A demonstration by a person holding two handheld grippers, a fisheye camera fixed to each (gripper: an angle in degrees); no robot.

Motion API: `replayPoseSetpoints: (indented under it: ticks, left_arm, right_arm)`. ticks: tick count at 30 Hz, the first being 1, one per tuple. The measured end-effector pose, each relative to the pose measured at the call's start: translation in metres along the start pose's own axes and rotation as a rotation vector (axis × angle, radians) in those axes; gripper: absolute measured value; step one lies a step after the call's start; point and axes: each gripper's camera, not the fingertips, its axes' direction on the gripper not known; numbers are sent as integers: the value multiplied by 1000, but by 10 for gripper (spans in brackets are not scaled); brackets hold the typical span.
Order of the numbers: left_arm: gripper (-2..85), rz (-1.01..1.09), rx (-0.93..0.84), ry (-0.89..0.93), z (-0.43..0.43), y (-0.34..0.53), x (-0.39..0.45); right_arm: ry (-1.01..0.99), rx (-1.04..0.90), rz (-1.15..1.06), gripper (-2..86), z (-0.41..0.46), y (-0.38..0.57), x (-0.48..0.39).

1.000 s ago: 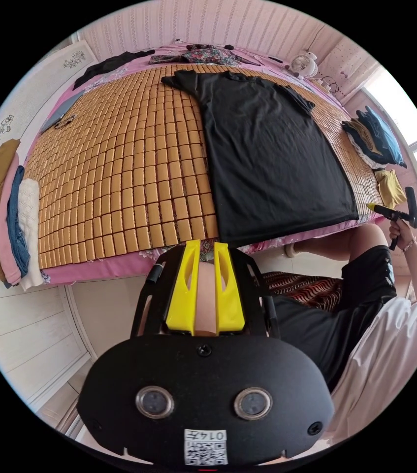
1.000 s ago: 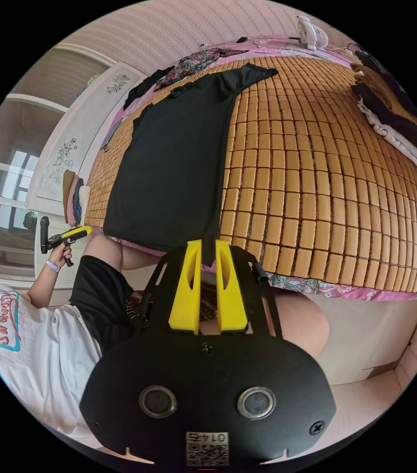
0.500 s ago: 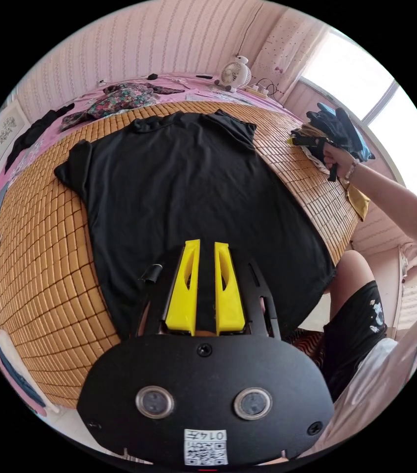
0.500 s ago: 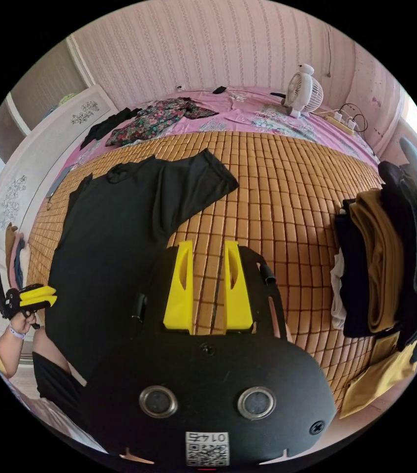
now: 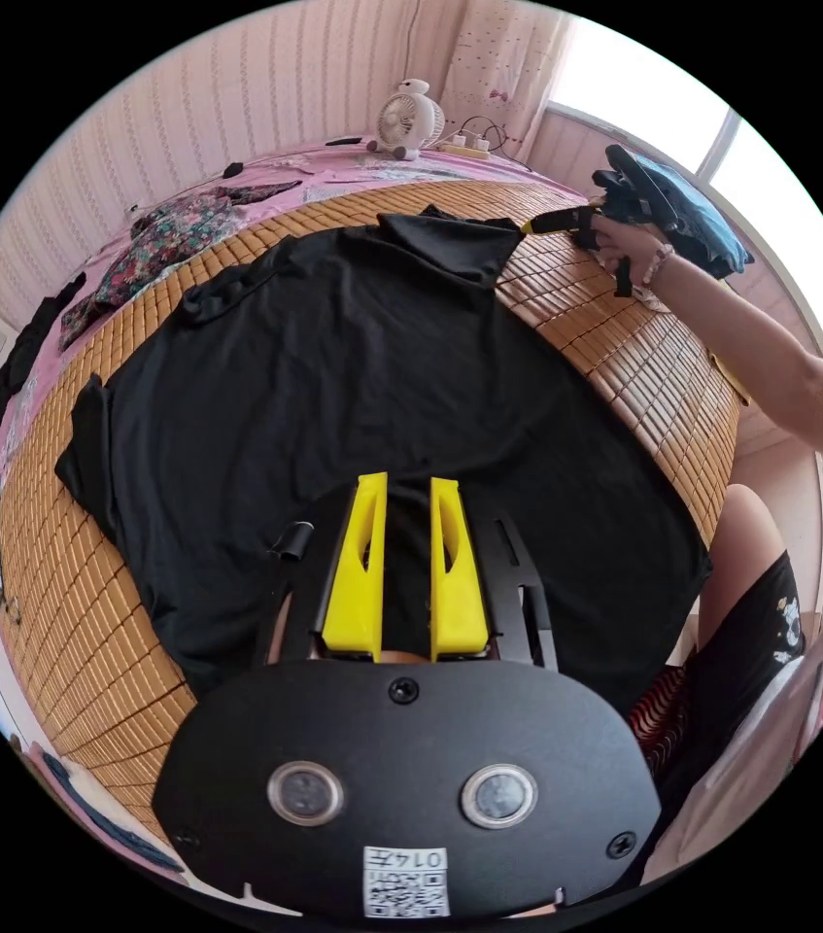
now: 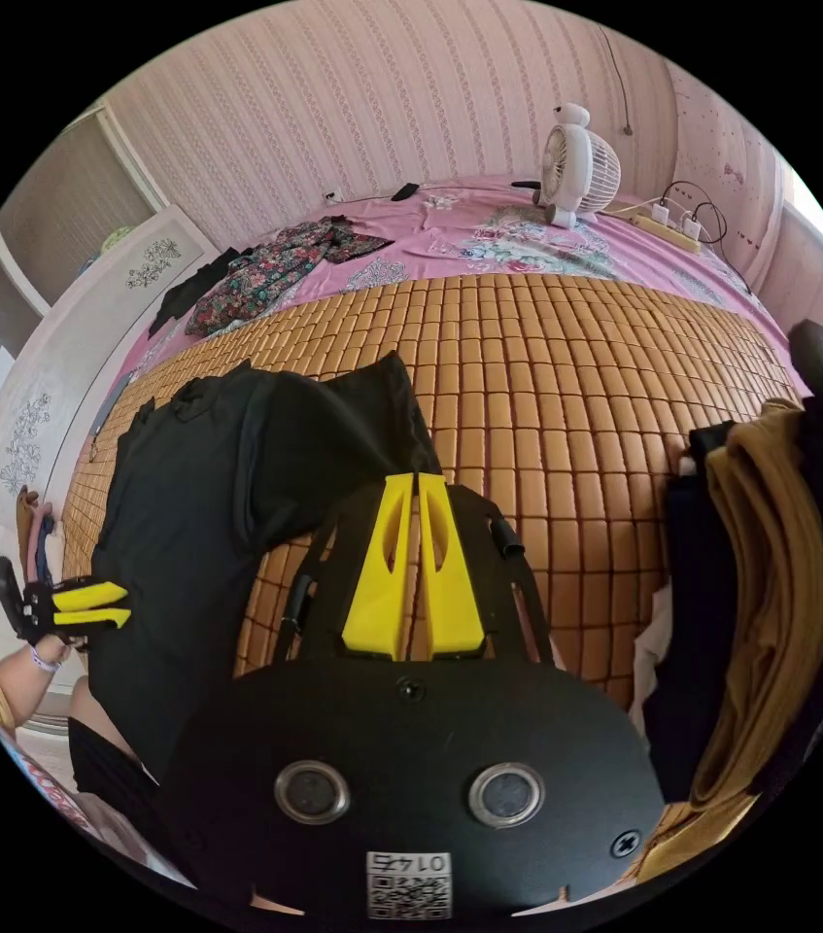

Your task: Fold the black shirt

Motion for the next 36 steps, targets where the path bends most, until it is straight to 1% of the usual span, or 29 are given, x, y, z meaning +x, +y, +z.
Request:
replayPoseSetpoints:
  ticks: [4,5,7,8,10,12,16,18,21,24,26,28,30,31,32,33,34,36]
  left_arm:
    - [63,90,102,-6,-15,-43,19]
    - [65,92,143,35,-18,-61,21]
    - [64,97,166,113,-17,-92,23]
    - [64,123,160,140,-12,-116,28]
    - [63,160,145,128,-1,-152,42]
    - [61,203,122,153,21,-199,63]
    - [60,277,79,127,61,-258,105]
    - [60,256,53,120,86,-286,121]
    - [60,215,45,152,102,-298,130]
    - [60,168,72,261,92,-277,121]
    - [60,140,85,277,79,-249,104]
    - [60,107,87,253,62,-210,77]
    - [60,38,77,155,34,-148,30]
    - [60,8,73,121,26,-131,16]
    - [60,-69,72,59,10,-95,-14]
    - [60,-157,77,8,-6,-59,-46]
    - [60,-203,78,-16,-13,-41,-62]
    - [59,-380,71,-101,-38,23,-120]
  right_arm:
    - [8,4,12,14,-30,74,20]
    - [8,8,15,14,-32,82,22]
    - [-13,29,44,15,-36,104,29]
    - [-25,38,55,15,-35,107,30]
    - [-90,52,58,16,-27,113,30]
    - [-120,43,67,16,-15,111,27]
    - [-93,4,2,18,4,103,10]
    - [-69,25,-39,18,7,105,3]
    - [-26,7,-81,20,17,109,1]
    - [-49,31,-103,21,21,110,2]
    - [-92,61,-131,21,23,111,-2]
    - [-124,73,-173,22,30,110,-15]
    - [-145,50,-225,22,40,108,-31]
    - [-175,34,-255,22,47,103,-44]
    - [-203,30,-265,22,50,100,-52]
    - [-294,29,-271,22,57,91,-66]
    - [-406,34,-285,22,63,79,-84]
    - [-488,24,-348,22,76,57,-121]
